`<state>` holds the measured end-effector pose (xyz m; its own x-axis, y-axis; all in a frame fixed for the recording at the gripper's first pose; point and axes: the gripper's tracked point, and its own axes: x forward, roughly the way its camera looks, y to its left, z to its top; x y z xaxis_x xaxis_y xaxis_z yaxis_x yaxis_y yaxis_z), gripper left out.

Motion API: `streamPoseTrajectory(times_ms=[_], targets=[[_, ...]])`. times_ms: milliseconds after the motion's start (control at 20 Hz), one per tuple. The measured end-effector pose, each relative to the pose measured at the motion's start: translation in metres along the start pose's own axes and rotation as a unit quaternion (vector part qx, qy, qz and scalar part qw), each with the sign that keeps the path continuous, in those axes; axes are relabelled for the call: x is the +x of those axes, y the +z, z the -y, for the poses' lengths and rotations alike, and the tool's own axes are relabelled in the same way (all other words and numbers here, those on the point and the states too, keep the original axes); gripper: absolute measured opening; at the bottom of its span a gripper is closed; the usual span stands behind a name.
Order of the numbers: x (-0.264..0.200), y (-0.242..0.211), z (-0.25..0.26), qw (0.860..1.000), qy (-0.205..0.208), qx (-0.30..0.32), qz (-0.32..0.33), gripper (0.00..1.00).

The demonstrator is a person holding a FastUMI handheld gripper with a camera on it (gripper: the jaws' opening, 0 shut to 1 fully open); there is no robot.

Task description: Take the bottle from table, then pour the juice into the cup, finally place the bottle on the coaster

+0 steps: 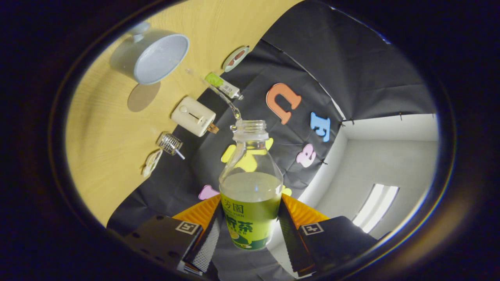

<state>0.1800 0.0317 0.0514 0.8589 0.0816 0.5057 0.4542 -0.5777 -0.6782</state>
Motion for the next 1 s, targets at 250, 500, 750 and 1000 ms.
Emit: streamPoseTrajectory(times_ms=[250,500,750,1000], targets=[[-0.004,0.009,0.005,1.000,-0.018,-0.019,0.014,0.80],[-0.005,0.008,0.006,0.999,-0.030,-0.037,0.011,0.80],[-0.007,0.010,0.000,0.999,-0.026,-0.043,0.015,0.80],[-0.009,0.012,0.001,0.999,-0.030,-0.024,0.016,0.80]])
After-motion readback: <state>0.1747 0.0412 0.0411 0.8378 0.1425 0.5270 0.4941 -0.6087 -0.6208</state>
